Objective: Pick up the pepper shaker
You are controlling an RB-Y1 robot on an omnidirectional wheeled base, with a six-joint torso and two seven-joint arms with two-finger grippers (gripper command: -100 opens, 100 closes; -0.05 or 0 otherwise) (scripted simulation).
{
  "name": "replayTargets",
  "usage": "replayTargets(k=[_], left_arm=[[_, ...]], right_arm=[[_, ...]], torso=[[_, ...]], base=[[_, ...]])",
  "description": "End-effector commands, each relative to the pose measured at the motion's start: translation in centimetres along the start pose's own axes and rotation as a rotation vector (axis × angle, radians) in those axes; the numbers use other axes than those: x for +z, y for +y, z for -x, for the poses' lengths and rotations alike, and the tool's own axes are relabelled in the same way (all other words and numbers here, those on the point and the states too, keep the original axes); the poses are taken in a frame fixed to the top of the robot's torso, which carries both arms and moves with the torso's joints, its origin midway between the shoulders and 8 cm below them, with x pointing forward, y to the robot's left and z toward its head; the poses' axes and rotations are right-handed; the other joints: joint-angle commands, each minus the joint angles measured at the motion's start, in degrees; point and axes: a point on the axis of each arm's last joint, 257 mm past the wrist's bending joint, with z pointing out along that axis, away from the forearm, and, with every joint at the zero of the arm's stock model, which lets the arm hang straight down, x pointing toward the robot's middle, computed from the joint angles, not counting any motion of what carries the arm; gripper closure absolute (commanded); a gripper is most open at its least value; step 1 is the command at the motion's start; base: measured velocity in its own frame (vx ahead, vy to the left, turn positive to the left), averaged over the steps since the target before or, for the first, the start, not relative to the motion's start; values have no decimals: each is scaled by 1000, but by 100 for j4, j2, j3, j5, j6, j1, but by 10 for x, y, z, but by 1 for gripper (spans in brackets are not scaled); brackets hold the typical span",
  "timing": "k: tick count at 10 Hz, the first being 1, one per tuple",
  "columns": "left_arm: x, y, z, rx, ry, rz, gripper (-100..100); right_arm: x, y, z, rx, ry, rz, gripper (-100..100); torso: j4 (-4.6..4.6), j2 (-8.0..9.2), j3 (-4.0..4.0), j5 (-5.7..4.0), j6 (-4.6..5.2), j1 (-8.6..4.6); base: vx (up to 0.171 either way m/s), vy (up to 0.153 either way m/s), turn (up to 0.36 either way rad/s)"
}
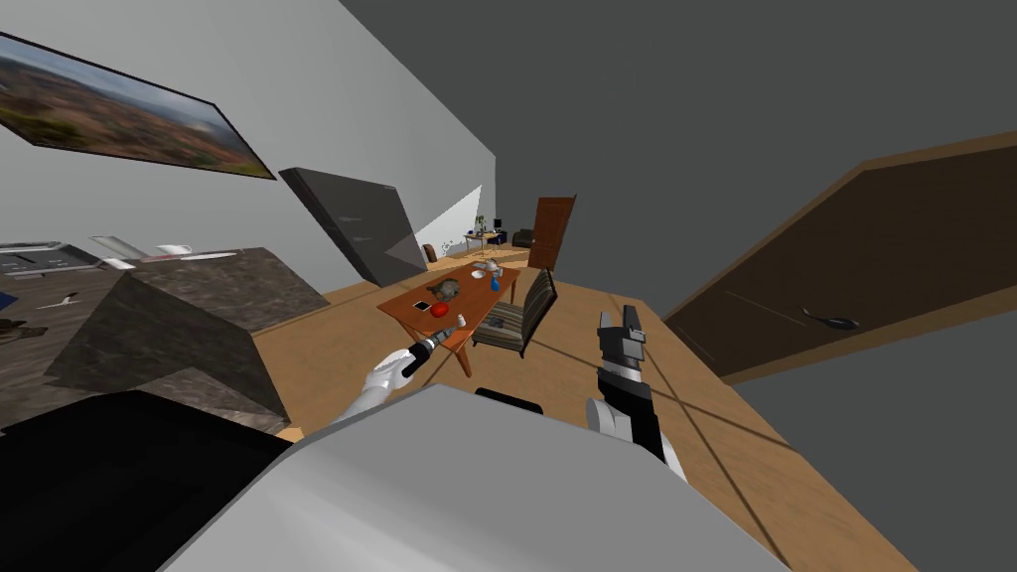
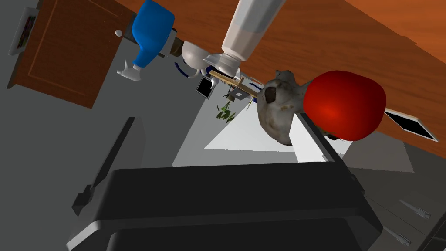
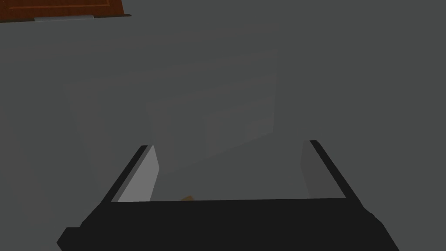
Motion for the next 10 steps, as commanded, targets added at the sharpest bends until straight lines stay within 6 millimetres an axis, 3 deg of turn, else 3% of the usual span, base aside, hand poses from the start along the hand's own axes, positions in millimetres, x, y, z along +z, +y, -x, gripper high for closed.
replayTargets(k=[1, 3, 5, 6, 9, 10], left_arm=[[-2, 16, -11, 10, 29, 33, -100], [-4, 37, -17, 37, 62, 75, -100], [-9, 72, -21, 94, 114, 147, -100], [-11, 76, -25, 90, 121, 156, -100], [-25, 128, -26, 161, 188, 262, -100], [-25, 128, -26, 161, 188, 262, -100]], right_arm=[[0, 0, 0, 0, 0, 0, 0], [0, 0, 0, 0, 0, 0, 0], [0, 0, 0, 0, 0, 0, 0], [0, 0, 0, 0, 0, 0, 0], [0, 0, 0, 0, 0, 0, 0], [0, 0, 0, 0, 0, 0, 0]], torso=[[0, 0, 0, 0, 0, 0], [0, -2, -1, 1, -1, 6], [-2, -8, -5, 2, -1, 11], [-3, -14, -8, 0, 1, 4], [-2, -10, -6, 0, 0, 6], [-3, -15, -8, 0, -2, 5]], base=[[44, -53, -25], [57, -52, -43], [81, -56, -87], [66, -57, -38], [80, -57, -96], [77, -43, -28]])
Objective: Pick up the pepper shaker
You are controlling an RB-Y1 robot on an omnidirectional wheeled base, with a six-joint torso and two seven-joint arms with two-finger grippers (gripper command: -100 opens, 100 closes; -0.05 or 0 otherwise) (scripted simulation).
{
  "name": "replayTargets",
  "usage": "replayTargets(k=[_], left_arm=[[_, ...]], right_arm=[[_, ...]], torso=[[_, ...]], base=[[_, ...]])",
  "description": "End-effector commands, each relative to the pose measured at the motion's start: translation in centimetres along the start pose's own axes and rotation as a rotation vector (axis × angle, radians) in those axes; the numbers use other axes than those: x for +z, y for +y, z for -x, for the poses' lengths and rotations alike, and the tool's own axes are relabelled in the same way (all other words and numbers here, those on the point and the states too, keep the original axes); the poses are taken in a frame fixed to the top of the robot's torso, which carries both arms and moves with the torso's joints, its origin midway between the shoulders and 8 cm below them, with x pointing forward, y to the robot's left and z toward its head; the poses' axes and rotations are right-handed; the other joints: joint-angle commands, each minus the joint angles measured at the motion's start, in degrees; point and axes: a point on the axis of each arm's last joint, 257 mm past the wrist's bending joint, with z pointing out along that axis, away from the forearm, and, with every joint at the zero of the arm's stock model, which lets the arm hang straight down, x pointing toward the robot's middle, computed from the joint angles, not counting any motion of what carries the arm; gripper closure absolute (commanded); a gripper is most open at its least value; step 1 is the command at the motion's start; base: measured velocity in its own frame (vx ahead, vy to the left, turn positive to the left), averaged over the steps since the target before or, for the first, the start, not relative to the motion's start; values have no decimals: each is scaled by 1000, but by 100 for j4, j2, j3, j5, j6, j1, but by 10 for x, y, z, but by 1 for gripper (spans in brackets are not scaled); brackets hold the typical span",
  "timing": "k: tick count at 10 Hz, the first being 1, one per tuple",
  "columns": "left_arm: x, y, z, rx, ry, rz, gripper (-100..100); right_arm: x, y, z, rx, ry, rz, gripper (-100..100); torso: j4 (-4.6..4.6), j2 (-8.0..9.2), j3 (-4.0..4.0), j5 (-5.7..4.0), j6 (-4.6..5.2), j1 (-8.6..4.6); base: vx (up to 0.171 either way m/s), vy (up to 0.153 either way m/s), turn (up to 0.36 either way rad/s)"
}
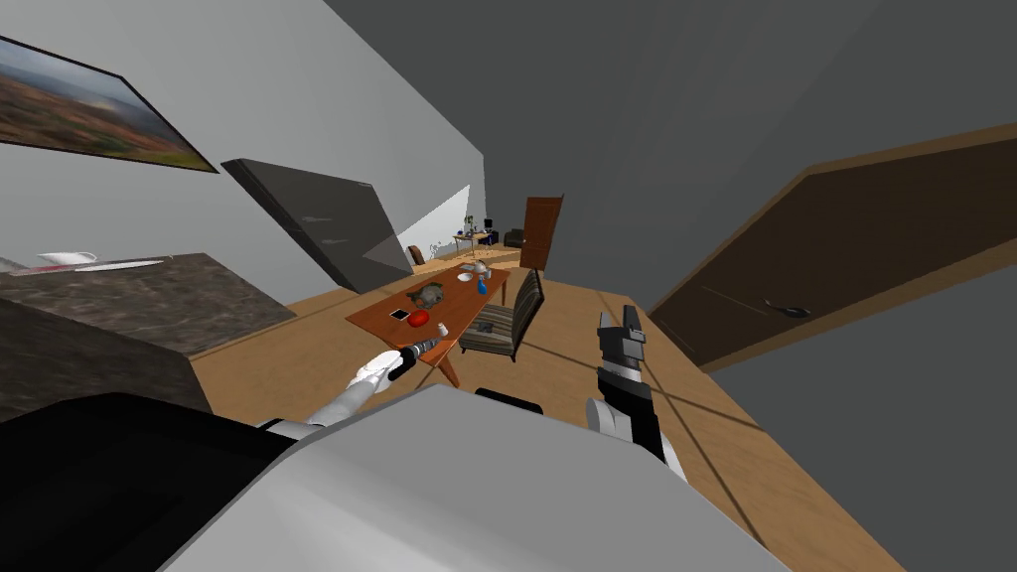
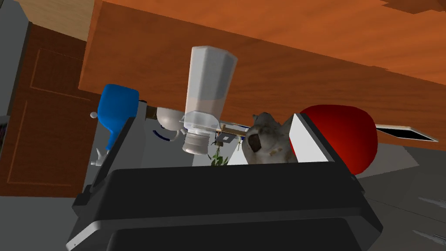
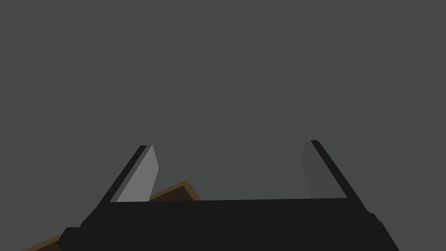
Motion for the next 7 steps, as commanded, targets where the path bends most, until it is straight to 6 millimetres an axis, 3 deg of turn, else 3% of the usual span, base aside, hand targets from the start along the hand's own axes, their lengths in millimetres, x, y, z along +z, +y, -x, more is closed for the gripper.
replayTargets(k=[1, 3, 7], left_arm=[[0, 18, -3, 25, 20, 36, -100], [-3, 42, -2, 57, 42, 86, -100], [-3, 60, 12, 89, 44, 125, -100]], right_arm=[[0, 0, 0, 0, 0, 0, 0], [0, 0, 0, 0, 0, 0, 0], [0, 0, 0, 0, 0, 0, 0]], torso=[[0, 0, 0, 0, 0, 0], [0, -2, -1, 0, 2, 3], [0, -3, -1, 3, 1, 12]], base=[[75, -43, -74], [100, -40, -112], [94, -8, -71]])
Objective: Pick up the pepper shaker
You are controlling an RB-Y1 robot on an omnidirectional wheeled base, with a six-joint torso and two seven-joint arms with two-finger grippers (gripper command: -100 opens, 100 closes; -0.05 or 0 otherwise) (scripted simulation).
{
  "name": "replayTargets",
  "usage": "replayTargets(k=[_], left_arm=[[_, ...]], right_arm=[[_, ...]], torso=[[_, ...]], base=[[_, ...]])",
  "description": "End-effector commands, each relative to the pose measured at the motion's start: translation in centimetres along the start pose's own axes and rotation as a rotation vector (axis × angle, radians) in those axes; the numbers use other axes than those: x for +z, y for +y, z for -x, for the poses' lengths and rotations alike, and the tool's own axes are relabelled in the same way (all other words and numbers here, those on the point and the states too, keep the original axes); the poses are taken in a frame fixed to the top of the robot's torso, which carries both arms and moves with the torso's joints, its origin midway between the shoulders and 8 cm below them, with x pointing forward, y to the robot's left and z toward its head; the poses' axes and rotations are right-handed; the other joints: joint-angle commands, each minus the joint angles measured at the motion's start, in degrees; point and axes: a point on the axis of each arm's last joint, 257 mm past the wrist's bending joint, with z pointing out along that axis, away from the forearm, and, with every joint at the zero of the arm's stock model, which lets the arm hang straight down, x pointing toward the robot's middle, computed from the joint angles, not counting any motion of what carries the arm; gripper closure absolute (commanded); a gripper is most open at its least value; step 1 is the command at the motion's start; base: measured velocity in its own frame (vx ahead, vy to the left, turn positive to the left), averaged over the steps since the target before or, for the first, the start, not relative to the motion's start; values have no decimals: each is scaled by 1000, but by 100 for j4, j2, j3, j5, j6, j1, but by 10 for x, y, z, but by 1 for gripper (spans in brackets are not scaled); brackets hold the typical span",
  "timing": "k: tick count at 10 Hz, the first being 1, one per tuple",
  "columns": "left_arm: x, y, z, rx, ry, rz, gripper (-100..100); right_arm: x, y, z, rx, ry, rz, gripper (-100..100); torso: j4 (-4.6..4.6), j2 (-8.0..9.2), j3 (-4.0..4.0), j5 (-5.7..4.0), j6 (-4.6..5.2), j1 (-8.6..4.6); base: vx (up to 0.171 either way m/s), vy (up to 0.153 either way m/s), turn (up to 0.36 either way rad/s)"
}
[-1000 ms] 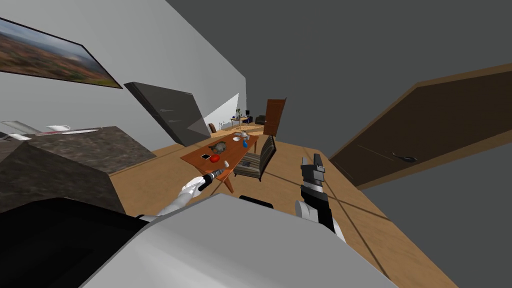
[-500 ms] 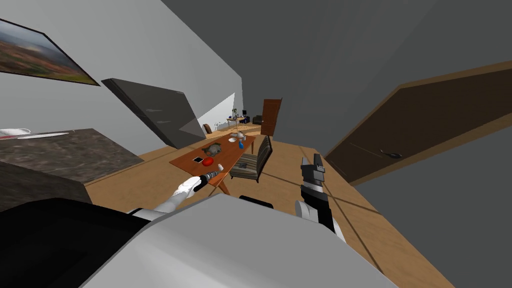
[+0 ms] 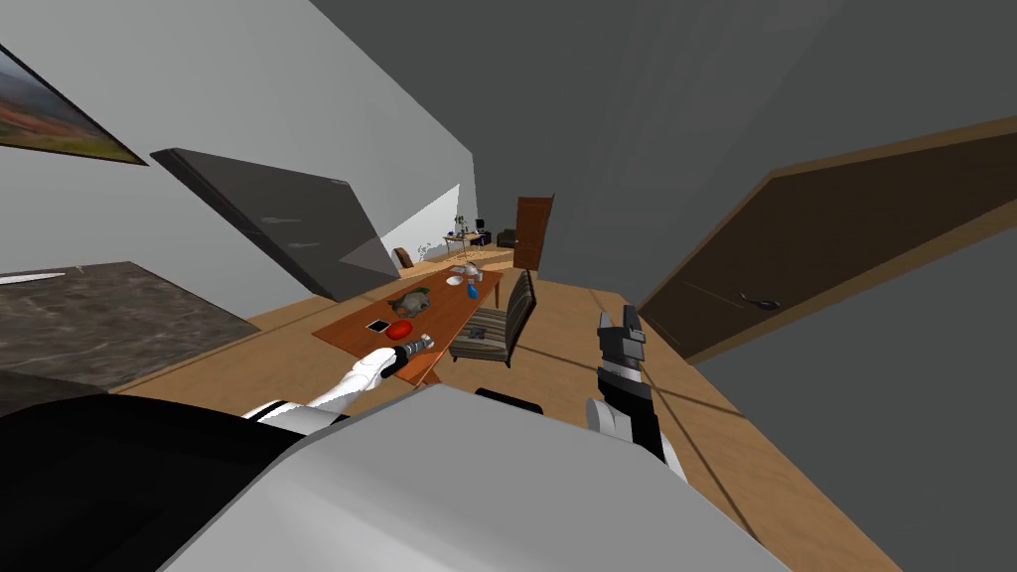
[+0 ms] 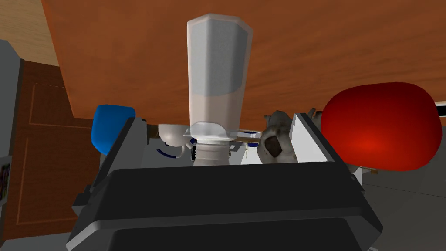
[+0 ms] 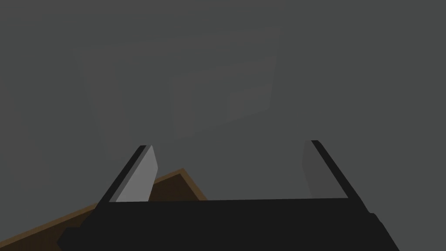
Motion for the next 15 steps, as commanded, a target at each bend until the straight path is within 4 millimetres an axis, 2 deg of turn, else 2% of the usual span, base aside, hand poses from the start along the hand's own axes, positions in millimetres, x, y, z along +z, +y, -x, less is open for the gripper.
replayTargets(k=[1, 2, 3, 6, 11, 12, 13, 15], left_arm=[[0, 0, 0, 0, 0, 0, -100], [0, 0, 1, 3, -1, 1, 0], [3, 9, 1, -30, -8, 34, -100], [6, 22, 0, -79, -17, 86, -100], [9, 42, -6, -160, -23, 173, -100], [9, 40, -5, -151, -22, 160, -100], [9, 40, -5, -151, -23, 163, 100], [9, 41, -5, -149, -22, 164, 100]], right_arm=[[0, 0, 0, 0, 0, 0, 0], [0, 0, 0, 0, 0, 0, 0], [0, 0, 0, 0, 0, 0, 0], [0, 0, 0, 0, 0, 0, 0], [0, 0, 0, 0, 0, 0, 0], [0, 0, 0, 0, 0, 0, 0], [0, 0, 0, 0, 0, 0, 0], [0, 0, 0, 0, 0, 0, 0]], torso=[[0, 0, 0, 0, 0, 0], [1, 18, 8, 1, -4, 0], [6, 35, 19, 1, -4, -2], [19, 94, 53, 7, -4, 25], [19, 92, 52, 5, -5, 22], [18, 89, 51, 6, -5, 26], [14, 70, 40, 6, -10, 20], [10, 48, 27, 6, -8, 11]], base=[[65, 9, -25], [11, 1, 4], [-68, 55, -343], [-131, 69, -265], [-118, 48, -242], [-50, 29, -53], [-10, 5, 9], [-3, 2, 0]])
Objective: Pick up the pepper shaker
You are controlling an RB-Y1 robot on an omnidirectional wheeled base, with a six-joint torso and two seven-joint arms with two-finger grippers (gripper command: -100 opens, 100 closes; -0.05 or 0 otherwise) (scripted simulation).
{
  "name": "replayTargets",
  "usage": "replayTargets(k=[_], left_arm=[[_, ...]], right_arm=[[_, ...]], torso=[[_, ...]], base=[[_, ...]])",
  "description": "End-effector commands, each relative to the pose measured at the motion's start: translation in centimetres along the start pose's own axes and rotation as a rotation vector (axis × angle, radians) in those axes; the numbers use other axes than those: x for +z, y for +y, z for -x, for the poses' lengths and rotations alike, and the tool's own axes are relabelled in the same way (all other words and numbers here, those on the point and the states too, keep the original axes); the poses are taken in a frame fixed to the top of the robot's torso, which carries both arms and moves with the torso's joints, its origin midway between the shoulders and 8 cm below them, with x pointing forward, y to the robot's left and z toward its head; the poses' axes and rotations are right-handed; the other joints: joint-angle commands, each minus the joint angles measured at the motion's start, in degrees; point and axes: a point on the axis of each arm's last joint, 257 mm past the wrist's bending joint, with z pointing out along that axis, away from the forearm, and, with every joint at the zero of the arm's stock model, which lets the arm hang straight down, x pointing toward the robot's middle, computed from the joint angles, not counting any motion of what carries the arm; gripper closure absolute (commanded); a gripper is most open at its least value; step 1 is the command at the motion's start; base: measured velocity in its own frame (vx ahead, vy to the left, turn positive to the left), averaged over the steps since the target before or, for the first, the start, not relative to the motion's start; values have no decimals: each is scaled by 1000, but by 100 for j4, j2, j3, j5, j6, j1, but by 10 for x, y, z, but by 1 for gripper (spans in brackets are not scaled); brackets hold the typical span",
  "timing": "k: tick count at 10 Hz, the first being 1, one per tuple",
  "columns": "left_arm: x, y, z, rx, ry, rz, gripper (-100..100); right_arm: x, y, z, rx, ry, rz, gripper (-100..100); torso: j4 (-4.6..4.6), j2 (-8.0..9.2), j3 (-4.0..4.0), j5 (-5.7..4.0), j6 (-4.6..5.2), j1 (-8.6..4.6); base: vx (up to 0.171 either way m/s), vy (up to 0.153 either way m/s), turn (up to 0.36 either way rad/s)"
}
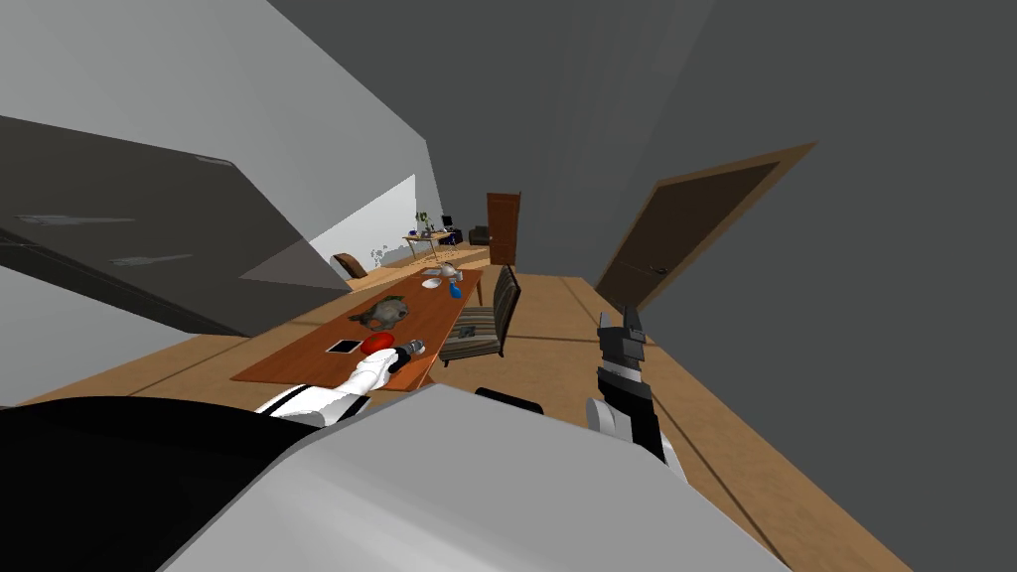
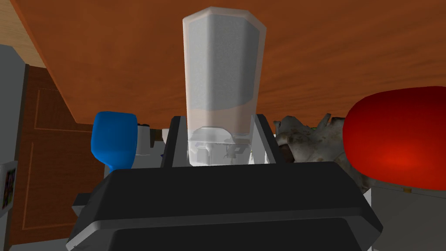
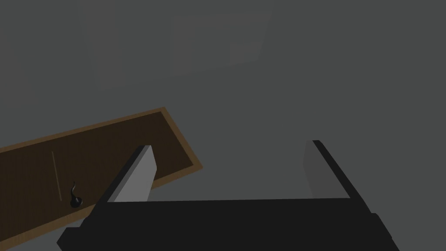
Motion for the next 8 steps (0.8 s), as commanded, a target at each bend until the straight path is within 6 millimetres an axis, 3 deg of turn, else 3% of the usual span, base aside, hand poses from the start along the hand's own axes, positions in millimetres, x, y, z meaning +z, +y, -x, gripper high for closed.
replayTargets(k=[1, 2, 3, 4, 8], left_arm=[[0, 0, 0, 0, 0, 0, 100], [0, 0, 0, 0, 0, 0, 100], [0, 0, 0, -1, 0, 0, 0], [-2, -7, 2, 22, 1, -26, 100], [-7, -23, 3, 86, 8, -96, 100]], right_arm=[[0, 0, 0, 0, 0, 0, 0], [0, 0, 0, 0, 0, 0, 0], [0, 0, 0, 0, 0, 0, 0], [0, 0, 0, 0, 0, 0, 0], [0, 0, 0, 0, 0, 0, 0]], torso=[[0, 0, 0, 0, 0, 0], [-1, -1, -1, -1, 0, -1], [-1, -2, -1, -2, 0, -1], [-1, -2, -2, -2, 0, -2], [-10, -48, -28, -6, -2, -22]], base=[[0, 0, 0], [0, 0, 0], [0, 0, 0], [106, -55, 307], [128, -59, 266]])
